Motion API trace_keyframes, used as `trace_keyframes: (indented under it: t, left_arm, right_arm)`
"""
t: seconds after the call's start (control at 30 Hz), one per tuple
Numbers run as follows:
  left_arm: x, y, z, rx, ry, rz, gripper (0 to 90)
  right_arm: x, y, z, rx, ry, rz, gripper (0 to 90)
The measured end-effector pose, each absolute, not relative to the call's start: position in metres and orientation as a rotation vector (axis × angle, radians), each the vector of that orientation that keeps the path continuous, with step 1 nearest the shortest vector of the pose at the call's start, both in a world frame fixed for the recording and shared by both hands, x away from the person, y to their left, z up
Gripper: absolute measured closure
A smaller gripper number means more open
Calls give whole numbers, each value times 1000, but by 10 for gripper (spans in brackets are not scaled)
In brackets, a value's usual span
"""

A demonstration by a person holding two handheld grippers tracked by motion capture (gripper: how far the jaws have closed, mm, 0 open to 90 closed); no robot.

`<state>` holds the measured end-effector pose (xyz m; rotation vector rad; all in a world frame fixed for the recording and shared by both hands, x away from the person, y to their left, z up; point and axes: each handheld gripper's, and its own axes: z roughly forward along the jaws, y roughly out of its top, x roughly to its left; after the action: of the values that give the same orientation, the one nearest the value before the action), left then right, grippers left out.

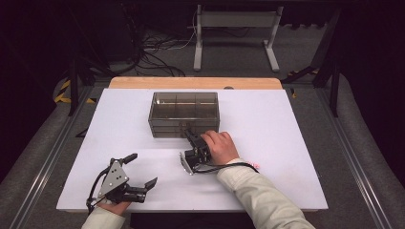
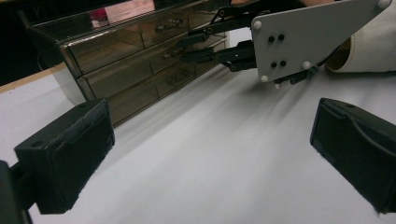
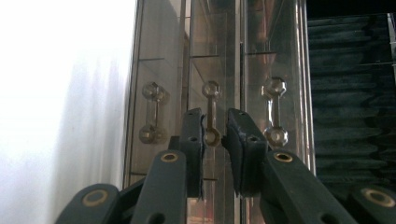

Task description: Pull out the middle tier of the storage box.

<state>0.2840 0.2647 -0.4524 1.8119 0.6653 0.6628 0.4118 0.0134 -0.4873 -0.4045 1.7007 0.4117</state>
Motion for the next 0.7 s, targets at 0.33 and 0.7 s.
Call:
trace_keyframes:
  t: [0.33,0.7]
  left_arm:
    - [284,265,-452,1812,665,660,9]
    - [284,264,-453,1813,667,656,9]
  right_arm:
    - [412,15,-491,-409,1686,398,802]
    - [412,14,-491,-412,1680,397,806]
